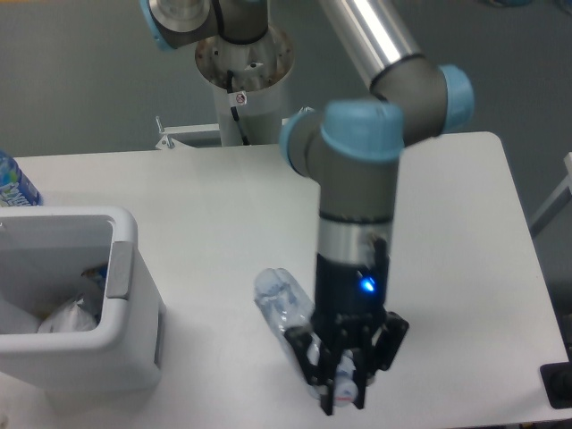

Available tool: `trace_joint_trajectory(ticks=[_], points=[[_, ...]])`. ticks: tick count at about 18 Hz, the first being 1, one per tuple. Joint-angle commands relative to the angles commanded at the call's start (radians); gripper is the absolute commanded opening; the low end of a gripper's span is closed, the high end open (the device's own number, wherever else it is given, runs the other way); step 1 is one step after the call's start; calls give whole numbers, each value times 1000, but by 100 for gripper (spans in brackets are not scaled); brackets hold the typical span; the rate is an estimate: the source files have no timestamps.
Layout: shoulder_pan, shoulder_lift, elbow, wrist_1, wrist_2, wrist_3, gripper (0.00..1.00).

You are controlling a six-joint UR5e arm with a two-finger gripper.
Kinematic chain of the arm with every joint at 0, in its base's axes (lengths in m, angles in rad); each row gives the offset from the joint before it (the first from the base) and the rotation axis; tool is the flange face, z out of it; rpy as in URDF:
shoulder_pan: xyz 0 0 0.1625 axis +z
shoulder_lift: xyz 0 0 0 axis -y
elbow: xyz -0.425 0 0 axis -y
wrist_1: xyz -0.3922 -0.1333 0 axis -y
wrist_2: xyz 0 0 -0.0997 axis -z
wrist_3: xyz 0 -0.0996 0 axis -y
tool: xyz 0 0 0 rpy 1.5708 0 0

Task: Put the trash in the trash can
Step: 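Lift the bottle upright and carry it over the bin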

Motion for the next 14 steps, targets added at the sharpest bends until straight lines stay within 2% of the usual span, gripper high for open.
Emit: trace_joint_trajectory(ticks=[7, 14], points=[[-109, 114, -5, -2, 5, -2, 26], [-226, 124, -2, -2, 8, 0, 26]])
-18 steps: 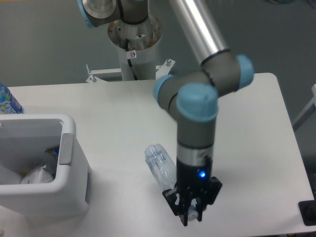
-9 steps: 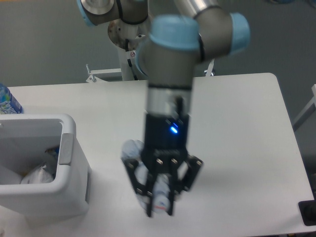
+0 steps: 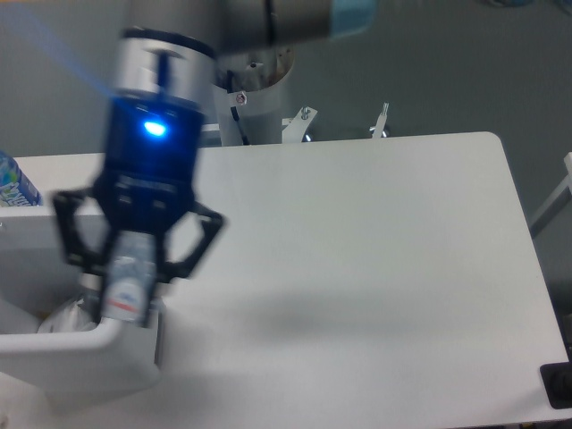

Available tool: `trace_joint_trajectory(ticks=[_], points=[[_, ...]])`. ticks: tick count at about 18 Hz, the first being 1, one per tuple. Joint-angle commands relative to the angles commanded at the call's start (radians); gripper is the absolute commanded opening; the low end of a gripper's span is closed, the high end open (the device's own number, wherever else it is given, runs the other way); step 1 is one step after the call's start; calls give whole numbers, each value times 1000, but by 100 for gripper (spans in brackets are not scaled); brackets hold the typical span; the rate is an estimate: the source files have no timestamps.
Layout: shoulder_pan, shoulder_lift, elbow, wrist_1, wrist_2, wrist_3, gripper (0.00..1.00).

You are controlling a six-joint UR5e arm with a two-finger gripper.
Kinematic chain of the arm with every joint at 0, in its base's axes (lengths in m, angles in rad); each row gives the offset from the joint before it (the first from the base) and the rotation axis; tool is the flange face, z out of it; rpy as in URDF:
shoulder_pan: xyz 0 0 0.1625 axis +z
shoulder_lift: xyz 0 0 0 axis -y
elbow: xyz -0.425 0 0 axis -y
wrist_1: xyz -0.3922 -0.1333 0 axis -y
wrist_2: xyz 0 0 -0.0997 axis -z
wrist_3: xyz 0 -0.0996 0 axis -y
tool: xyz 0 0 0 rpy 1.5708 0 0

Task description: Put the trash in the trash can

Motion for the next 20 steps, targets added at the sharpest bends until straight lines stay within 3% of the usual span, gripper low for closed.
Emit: trace_joint_trajectory(ticks=[6, 11, 12, 14, 15, 16, 20], points=[[-101, -29, -17, 0, 2, 5, 26], [-121, -78, -9, 2, 2, 44, 28], [-121, -80, -11, 0, 2, 58, 39], [-121, -80, -18, 0, 2, 98, 81], [-121, -80, -20, 0, 3, 121, 95], [-121, -78, -23, 0, 5, 126, 100], [-121, -75, -26, -2, 5, 132, 100]])
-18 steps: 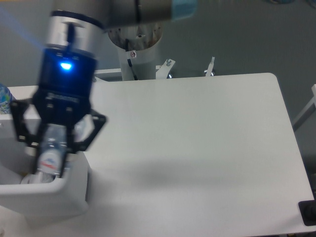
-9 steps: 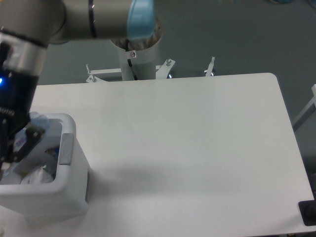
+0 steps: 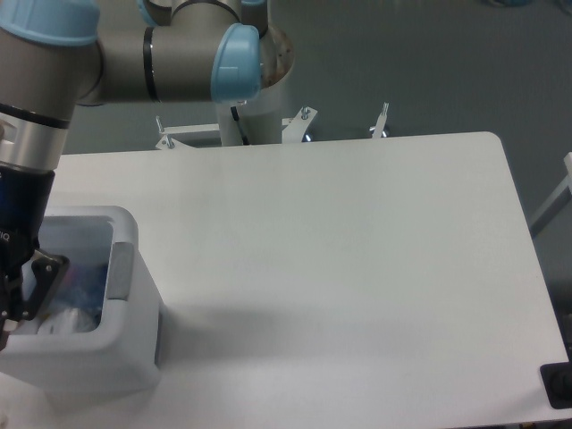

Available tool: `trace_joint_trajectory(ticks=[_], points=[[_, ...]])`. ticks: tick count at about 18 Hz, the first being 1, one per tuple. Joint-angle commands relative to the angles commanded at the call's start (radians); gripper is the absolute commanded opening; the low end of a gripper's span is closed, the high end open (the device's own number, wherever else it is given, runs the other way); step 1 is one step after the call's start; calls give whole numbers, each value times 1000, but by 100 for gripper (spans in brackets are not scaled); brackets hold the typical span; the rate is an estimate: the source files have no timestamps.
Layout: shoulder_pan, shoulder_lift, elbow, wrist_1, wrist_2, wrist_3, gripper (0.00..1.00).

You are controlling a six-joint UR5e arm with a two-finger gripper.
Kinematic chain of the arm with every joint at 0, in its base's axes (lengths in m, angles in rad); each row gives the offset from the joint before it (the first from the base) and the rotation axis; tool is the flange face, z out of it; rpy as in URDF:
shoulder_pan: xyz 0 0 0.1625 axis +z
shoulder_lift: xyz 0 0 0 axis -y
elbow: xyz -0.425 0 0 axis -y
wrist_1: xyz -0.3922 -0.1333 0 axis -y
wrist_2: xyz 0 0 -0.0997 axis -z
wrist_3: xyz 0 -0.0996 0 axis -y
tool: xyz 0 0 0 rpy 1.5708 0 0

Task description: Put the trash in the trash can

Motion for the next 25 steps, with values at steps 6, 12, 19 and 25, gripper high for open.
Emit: trace_joint_trajectory(ticks=[6, 12, 19, 25], points=[[115, 15, -70, -6, 154, 84, 100], [222, 37, -173, -12, 420, 269, 100], [321, 120, -227, -250, 583, 634, 100], [368, 199, -229, -466, 580, 885, 100]])
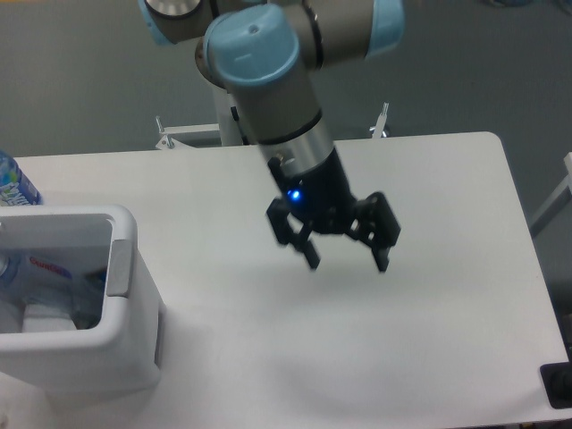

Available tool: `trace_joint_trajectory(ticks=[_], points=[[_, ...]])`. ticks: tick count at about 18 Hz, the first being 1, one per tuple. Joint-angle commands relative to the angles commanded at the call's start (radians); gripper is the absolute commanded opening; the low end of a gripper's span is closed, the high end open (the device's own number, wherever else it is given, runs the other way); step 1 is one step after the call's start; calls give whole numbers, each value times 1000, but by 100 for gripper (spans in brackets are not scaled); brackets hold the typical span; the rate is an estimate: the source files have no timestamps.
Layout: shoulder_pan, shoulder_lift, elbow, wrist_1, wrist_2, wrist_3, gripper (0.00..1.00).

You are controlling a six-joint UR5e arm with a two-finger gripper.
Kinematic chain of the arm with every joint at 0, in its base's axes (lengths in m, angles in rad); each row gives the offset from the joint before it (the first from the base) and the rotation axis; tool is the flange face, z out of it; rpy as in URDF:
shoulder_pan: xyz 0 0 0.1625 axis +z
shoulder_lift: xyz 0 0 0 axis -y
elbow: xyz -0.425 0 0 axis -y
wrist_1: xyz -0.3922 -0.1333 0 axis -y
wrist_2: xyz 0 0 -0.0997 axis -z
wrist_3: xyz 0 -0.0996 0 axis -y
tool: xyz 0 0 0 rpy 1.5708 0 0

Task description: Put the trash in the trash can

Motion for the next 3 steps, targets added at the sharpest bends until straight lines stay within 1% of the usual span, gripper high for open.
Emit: trace_joint_trajectory(ticks=[2, 3], points=[[6, 12, 0, -34, -11, 5, 100], [8, 14, 2, -34, -23, -3, 100]])
